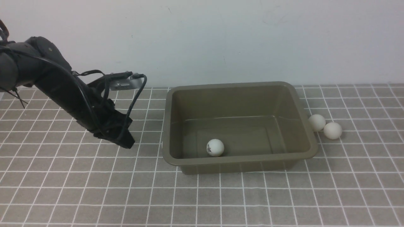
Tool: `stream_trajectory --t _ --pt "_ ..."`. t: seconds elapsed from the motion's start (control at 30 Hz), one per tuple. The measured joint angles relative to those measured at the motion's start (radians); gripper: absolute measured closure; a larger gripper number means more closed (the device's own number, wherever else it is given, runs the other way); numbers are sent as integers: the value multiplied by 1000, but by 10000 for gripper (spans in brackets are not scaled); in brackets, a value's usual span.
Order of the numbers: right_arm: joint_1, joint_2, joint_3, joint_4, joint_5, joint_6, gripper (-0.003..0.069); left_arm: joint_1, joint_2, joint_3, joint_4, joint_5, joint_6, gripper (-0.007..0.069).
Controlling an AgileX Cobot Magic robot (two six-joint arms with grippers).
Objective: Put the table tennis balls into the box on the grey coffee tablecloth.
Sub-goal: 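Reach for and grasp a ping pong ball on the table beside the basket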
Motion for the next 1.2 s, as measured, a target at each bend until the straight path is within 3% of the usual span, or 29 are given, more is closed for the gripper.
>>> stream_trajectory --t 0.17,0.3,0.5,0.97,1.2 --pt "0 0 0 20 -7 0 668 -37 25 5 -38 -107 66 468" --pt "0 0 0 31 -8 0 668 -66 53 5 -53 -172 70 253" --pt "0 0 0 32 -16 0 668 -112 69 5 -59 -217 98 67" --pt "0 0 0 33 -20 0 668 -189 91 6 -59 -332 119 64" --pt "0 0 0 36 -21 0 668 -189 124 5 -3 -310 77 280"
